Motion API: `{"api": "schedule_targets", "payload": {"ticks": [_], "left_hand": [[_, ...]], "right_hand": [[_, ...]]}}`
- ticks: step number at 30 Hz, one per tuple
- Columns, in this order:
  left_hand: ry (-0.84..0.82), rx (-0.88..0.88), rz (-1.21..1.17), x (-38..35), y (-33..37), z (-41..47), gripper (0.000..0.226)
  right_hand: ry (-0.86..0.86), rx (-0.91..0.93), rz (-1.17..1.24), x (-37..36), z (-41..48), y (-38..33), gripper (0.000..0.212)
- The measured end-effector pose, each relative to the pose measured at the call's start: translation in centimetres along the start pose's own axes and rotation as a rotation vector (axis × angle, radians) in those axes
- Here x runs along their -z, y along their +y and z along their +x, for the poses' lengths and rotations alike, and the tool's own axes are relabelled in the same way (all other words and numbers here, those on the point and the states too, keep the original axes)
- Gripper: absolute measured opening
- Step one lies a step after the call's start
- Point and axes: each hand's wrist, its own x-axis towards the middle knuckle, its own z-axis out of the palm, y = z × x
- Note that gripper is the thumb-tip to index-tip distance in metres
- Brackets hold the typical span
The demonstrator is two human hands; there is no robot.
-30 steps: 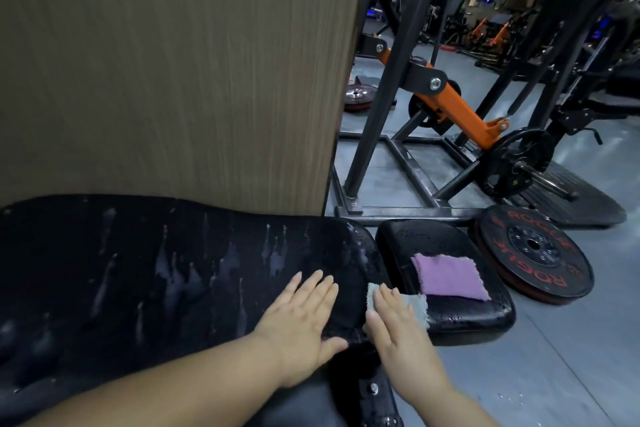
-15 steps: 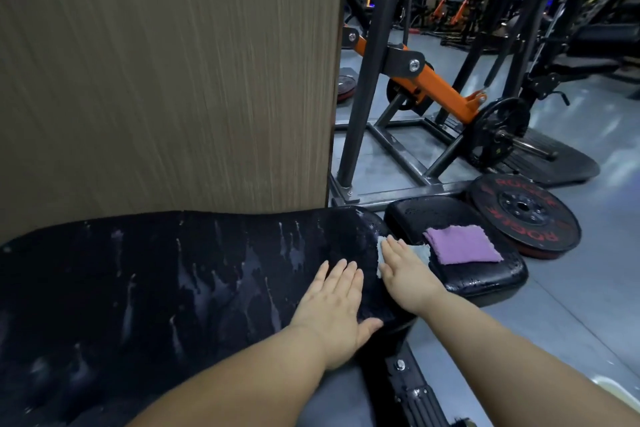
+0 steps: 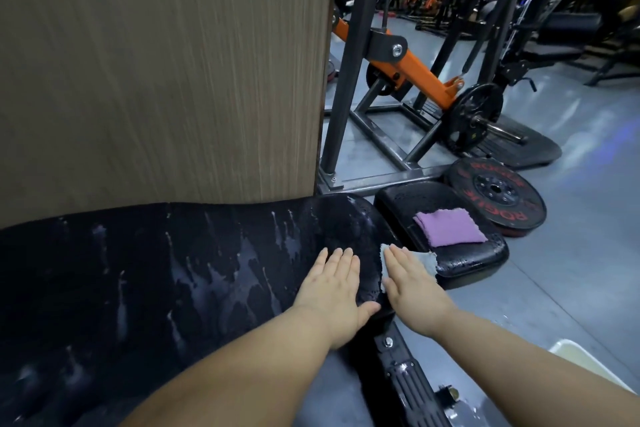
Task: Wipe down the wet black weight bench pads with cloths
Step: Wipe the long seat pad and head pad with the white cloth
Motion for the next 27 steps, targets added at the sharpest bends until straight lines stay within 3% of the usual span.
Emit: {"api": "schedule_targets", "payload": {"ticks": [5, 8, 14, 23, 27], "left_hand": [[0.008, -0.035, -0.036, 0.4, -0.7, 0.2, 0.083], [0.026, -0.035, -0.080, 0.0, -0.7, 0.3, 0.082], [0.070, -0.017, -0.113, -0.4, -0.8, 0.5, 0.081], [0.047, -0.035, -0.087, -0.1, -0.8, 0.8, 0.079], [0.029, -0.064, -0.085, -0.1, -0.9, 1.1, 0.080]], "right_hand": [[-0.004, 0.043, -0.001, -0.3, 3.1, 0.8, 0.072], [-0.037, 0.023, 0.025, 0.5, 5.5, 0.5, 0.055], [-0.087, -0.004, 0.100, 1.3, 9.5, 0.1, 0.055], [0.027, 0.129, 0.120, -0.5, 0.8, 2.5, 0.058], [-0.037, 0.168, 0.077, -0.6, 1.6, 2.8, 0.084]]}}
